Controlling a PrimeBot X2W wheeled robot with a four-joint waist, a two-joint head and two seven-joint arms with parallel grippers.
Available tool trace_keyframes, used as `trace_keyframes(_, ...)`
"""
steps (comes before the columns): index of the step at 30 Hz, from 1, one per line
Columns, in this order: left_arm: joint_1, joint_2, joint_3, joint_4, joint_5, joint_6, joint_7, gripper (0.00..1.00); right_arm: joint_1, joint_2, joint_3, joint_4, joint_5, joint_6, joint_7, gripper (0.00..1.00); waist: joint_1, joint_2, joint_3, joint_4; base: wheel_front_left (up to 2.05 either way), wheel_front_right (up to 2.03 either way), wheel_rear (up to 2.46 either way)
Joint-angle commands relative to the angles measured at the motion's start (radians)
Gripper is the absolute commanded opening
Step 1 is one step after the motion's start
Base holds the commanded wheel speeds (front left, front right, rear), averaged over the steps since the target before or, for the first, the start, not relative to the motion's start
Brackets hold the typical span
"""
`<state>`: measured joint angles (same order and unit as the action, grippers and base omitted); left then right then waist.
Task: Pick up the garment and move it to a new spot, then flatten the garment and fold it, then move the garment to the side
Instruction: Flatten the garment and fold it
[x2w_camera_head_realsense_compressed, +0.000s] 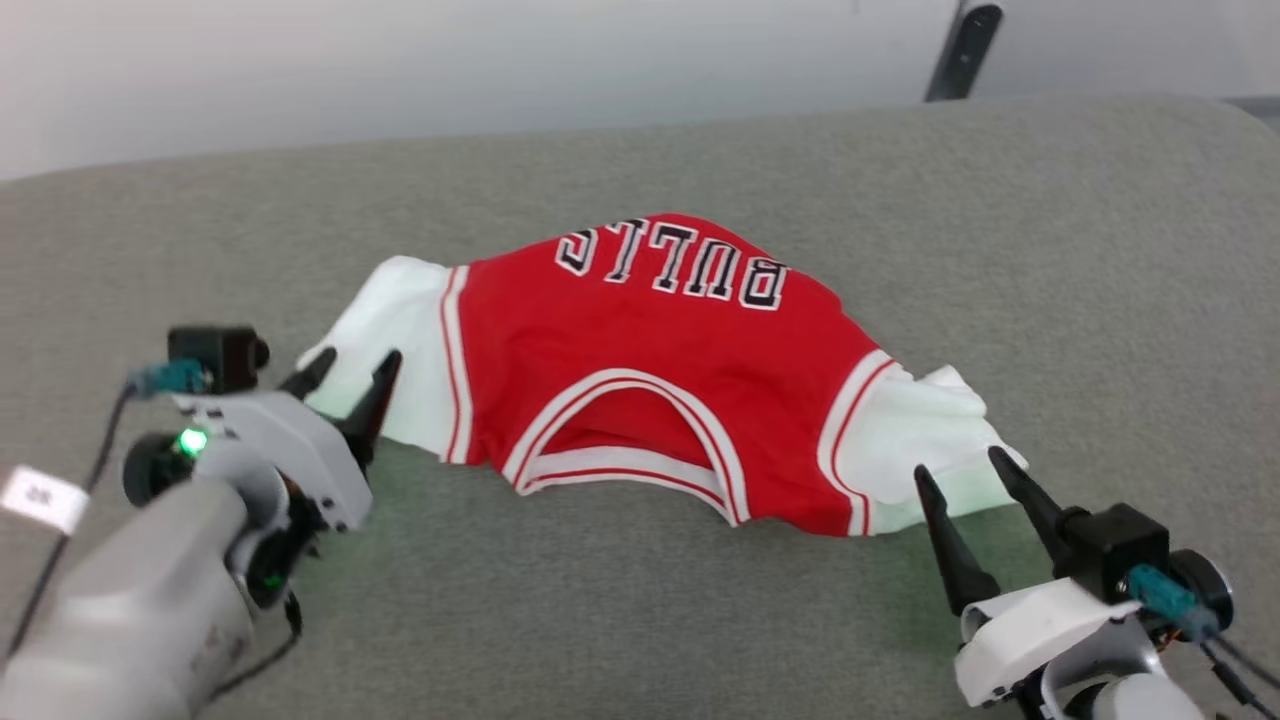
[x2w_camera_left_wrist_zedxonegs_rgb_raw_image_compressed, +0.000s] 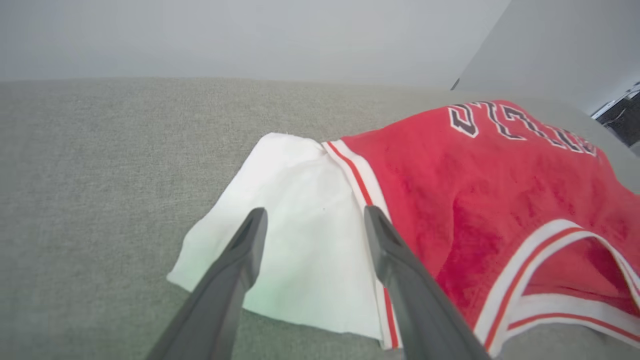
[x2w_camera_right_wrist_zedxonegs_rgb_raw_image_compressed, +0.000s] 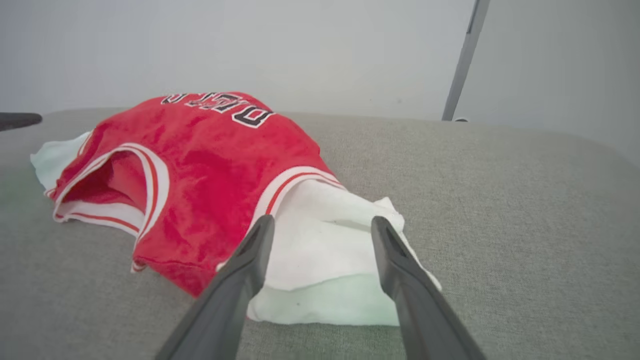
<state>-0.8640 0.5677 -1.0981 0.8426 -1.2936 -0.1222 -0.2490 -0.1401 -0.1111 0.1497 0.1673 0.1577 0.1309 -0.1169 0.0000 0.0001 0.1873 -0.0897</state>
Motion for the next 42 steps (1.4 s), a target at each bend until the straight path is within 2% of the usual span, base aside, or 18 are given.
trace_keyframes(1,0.025,0.004,0.012,-0.024,0.013,0.016,-0.009,1.0,-0.011,-0.014,0.002,0.002,0.006,0.0,0.028,1.0,0.0,-0.0001,-0.033,0.042,0.0,0.0,0.0)
trace_keyframes(2,0.048,0.005,0.025,-0.053,0.032,0.033,-0.015,1.0,-0.018,-0.029,-0.001,0.006,0.012,0.0,0.063,1.0,0.0,-0.0001,-0.038,0.054,0.0,0.0,0.0)
trace_keyframes(4,0.083,0.01,0.118,-0.141,0.075,0.077,-0.017,1.0,-0.031,-0.056,-0.003,0.01,0.03,0.0,0.138,1.0,0.0,-0.0001,-0.043,0.077,0.0,0.0,0.0)
trace_keyframes(10,0.339,0.008,0.373,-0.469,0.33,0.247,-0.015,1.0,-0.074,-0.142,-0.019,0.013,0.085,0.0,0.395,1.0,0.0,-0.0001,-0.052,0.139,0.0,0.0,0.0)
trace_keyframes(13,0.472,-0.007,0.459,-0.597,0.413,0.292,-0.015,1.0,-0.092,-0.191,-0.033,0.002,0.119,0.0,0.51,1.0,0.0,-0.0001,-0.053,0.162,0.0,0.0,0.0)
trace_keyframes(17,0.585,-0.023,0.531,-0.708,0.478,0.325,-0.015,1.0,-0.112,-0.244,-0.052,-0.015,0.154,-0.001,0.653,1.0,0.0,-0.0001,-0.055,0.181,0.0,0.0,0.0)
trace_keyframes(21,0.661,-0.033,0.585,-0.778,0.513,0.343,-0.015,1.0,-0.137,-0.279,-0.067,-0.026,0.192,-0.001,0.756,1.0,0.0,-0.0001,-0.052,0.192,0.0,0.0,0.0)
trace_keyframes(27,0.719,-0.046,0.64,-0.832,0.536,0.349,-0.015,1.0,-0.214,-0.335,-0.022,0.012,0.231,-0.001,0.826,1.0,0.0,-0.0001,-0.034,0.207,0.0,0.0,0.0)
trace_keyframes(37,0.719,-0.071,0.671,-0.838,0.542,0.319,-0.015,1.0,-0.338,-0.39,0.126,0.159,0.24,-0.001,0.828,1.0,0.0,-0.0001,0.013,0.237,0.0,0.0,0.0)
trace_keyframes(42,0.703,-0.084,0.687,-0.827,0.549,0.305,-0.015,1.0,-0.374,-0.387,0.174,0.243,0.255,-0.001,0.804,1.0,0.0,-0.0001,0.041,0.243,0.0,0.0,0.0)
